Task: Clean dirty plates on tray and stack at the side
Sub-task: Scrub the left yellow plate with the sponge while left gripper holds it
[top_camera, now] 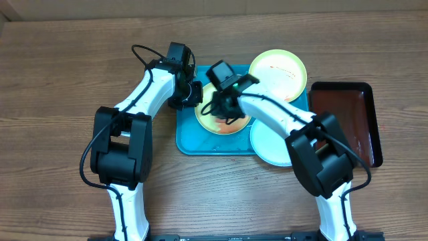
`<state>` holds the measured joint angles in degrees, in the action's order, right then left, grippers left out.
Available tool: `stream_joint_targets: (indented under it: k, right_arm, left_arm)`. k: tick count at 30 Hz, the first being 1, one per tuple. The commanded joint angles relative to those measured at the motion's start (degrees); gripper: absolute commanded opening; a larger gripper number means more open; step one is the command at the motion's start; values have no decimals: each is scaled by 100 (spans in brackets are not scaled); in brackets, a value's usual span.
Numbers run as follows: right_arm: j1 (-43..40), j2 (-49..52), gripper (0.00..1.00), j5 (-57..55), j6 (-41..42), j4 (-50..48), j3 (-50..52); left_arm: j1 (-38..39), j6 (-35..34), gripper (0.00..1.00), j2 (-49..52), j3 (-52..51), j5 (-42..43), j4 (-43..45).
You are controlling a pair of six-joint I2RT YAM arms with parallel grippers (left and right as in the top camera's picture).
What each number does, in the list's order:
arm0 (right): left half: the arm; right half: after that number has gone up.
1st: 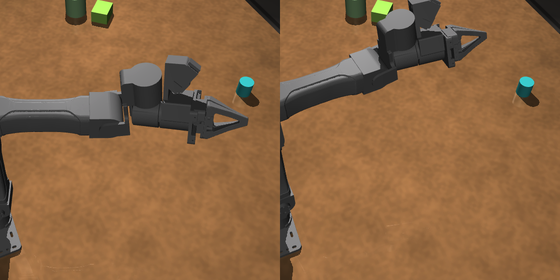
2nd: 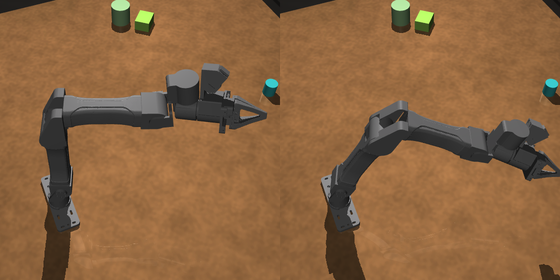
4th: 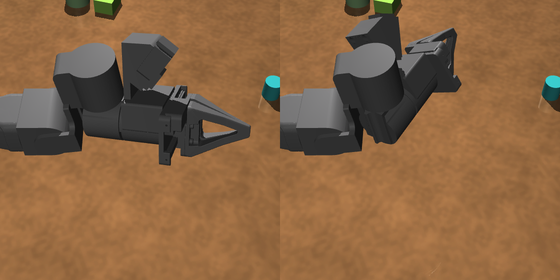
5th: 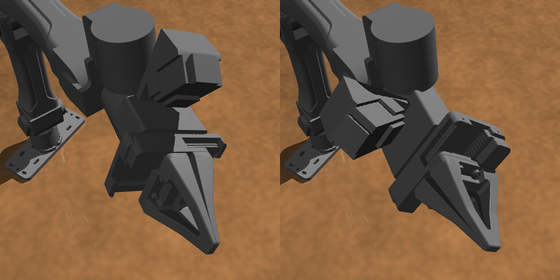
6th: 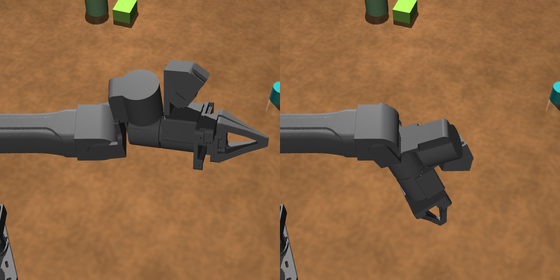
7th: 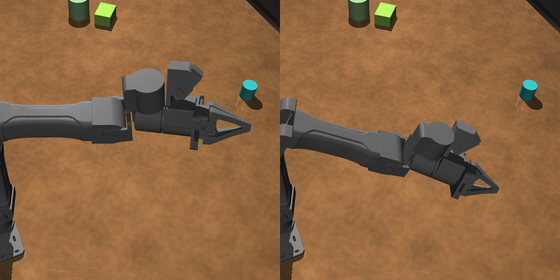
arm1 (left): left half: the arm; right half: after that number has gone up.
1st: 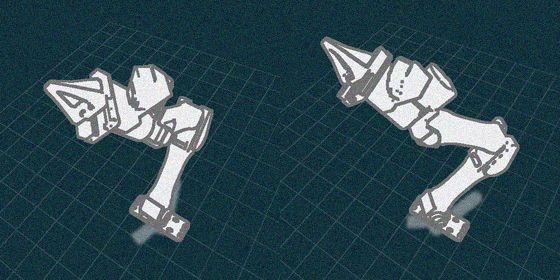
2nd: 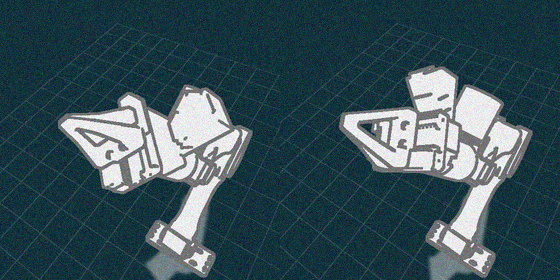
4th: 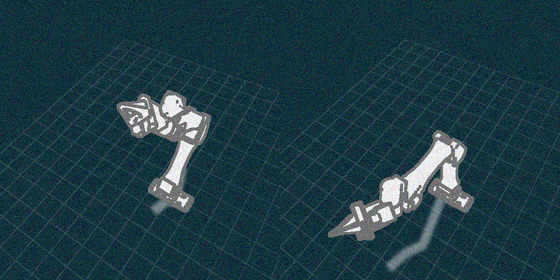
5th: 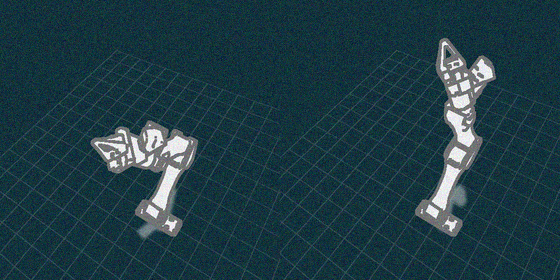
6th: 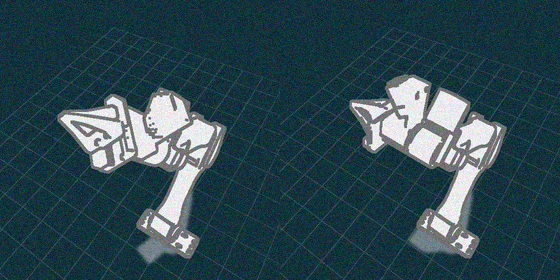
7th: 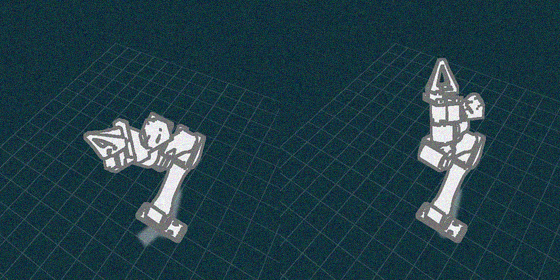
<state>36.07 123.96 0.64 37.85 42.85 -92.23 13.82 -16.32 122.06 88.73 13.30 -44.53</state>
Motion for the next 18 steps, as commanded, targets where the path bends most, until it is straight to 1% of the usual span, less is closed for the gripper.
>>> stream_joint_targets:
  k: [1, 5, 9, 13, 15, 18]
  right_arm:
    - [-55, 57, 4, 321, -9, -289, 39]
    - [-350, 57, 4, -33, -11, -514, 37]
    - [-726, 57, 4, -317, -37, -328, 37]
    - [-1010, 57, 4, -61, -127, 162, 37]
    - [-1027, 57, 4, 173, -249, 431, 39]
    - [-975, 57, 4, 212, -247, 577, 39]
  left_arm:
    - [0, -68, 4, 72, -39, 157, 35]
    - [0, -66, 4, 72, -39, 155, 33]
    - [0, -63, 4, 72, -39, 155, 42]
    - [0, -63, 4, 72, -39, 129, 50]
    - [0, -61, 4, 72, -39, 116, 72]
    - [2, -61, 4, 72, -39, 120, 103]
